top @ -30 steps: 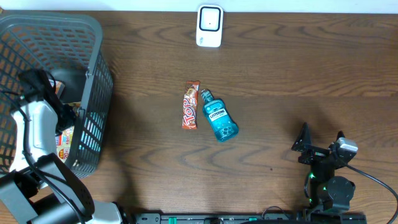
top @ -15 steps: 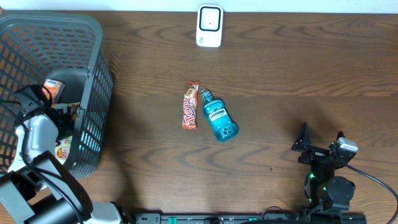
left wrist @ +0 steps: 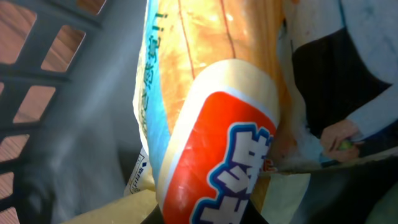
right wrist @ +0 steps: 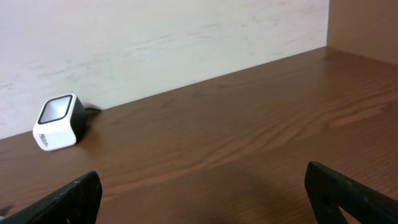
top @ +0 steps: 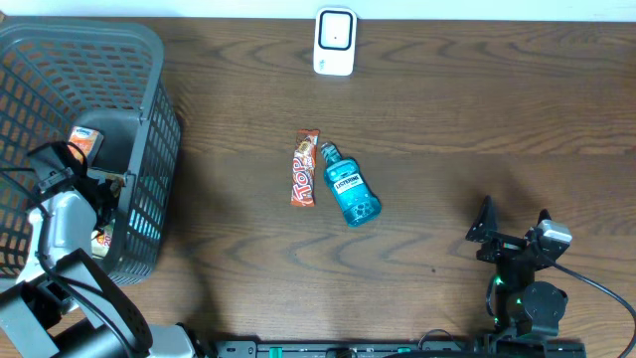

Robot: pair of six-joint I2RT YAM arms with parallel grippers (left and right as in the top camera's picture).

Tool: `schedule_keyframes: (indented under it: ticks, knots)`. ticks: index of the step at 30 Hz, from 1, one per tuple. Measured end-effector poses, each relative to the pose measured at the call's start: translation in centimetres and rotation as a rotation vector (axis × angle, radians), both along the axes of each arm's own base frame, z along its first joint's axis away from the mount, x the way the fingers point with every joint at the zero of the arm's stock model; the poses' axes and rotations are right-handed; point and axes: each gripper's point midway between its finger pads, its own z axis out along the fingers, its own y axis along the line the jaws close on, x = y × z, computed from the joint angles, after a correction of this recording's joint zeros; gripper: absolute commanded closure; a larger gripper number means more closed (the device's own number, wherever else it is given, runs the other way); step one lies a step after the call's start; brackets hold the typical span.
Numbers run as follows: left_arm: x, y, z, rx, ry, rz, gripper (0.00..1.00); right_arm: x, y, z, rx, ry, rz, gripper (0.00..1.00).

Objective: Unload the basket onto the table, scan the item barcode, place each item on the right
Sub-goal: 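Reach the left gripper into the basket and grasp the snack bag, then lift the snack bag and hold it in front of the scanner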

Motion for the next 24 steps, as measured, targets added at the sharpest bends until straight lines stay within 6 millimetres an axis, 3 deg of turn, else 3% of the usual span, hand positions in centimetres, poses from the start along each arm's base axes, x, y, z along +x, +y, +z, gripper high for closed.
schedule_keyframes:
  ticks: [4, 7, 9, 12, 13, 16, 18, 24]
  knots:
    - [0.3, -0.2, 0.8, -0.019, -0.034, 0.025, 0.93, 0.0, 0.0, 0.0, 0.0, 0.0, 0.0, 0.01]
    - [1.6, 0.2, 3.5, 0.006, -0.13, 0.041, 0.92, 0.0, 0.0, 0.0, 0.0, 0.0, 0.0, 0.01]
    - [3.3, 1.1, 7.6, 0.068, -0.263, 0.054, 0.93, 0.0, 0.0, 0.0, 0.0, 0.0, 0.0, 0.01]
    - [5.7, 2.0, 16.1, 0.18, -0.534, 0.045, 0.93, 0.0, 0.0, 0.0, 0.0, 0.0, 0.0, 0.01]
    - [6.2, 1.8, 19.3, 0.209, -0.635, 0.027, 0.93, 0.0, 0.0, 0.0, 0.0, 0.0, 0.0, 0.01]
    - [6.5, 0.2, 25.3, 0.241, -0.825, -0.037, 0.93, 0.0, 0.0, 0.0, 0.0, 0.0, 0.0, 0.01]
    - [6.5, -1.3, 28.2, 0.226, -0.932, -0.089, 0.93, 0.0, 0.0, 0.0, 0.0, 0.0, 0.0, 0.01]
    - [8.3, -5.9, 33.8, 0.096, -1.197, -0.296, 0.93, 0.0, 0.0, 0.0, 0.0, 0.0, 0.0, 0.01]
